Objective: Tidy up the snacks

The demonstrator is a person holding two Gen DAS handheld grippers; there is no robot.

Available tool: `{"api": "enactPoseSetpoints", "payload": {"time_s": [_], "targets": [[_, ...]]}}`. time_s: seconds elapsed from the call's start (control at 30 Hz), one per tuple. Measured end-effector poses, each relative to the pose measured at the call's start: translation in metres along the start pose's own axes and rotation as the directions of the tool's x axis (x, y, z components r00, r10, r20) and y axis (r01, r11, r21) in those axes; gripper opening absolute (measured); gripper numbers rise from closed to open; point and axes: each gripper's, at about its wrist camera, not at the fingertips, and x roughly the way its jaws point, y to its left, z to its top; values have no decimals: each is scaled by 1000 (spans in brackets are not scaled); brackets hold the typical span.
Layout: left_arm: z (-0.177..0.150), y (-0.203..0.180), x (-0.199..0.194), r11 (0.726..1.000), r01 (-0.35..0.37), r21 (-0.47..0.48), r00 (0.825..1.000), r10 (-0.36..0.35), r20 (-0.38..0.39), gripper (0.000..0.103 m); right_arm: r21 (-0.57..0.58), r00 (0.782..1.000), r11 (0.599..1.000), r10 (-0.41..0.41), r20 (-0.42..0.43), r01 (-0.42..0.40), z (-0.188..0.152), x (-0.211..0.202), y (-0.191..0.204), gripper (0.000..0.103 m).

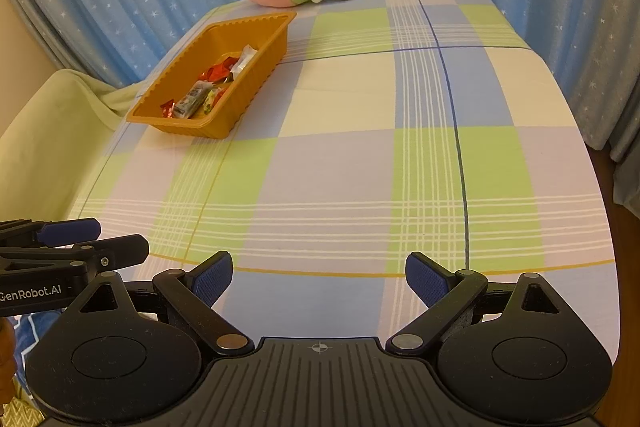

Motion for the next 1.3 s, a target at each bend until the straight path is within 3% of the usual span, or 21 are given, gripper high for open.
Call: {"api": "enactPoseSetpoints", "payload": {"time_s": [1.3], "targets": [[-7, 3, -13, 1000, -21, 1, 999, 21, 25, 68, -10, 1000, 1000, 11, 23, -10, -4, -8, 11, 93]]}}
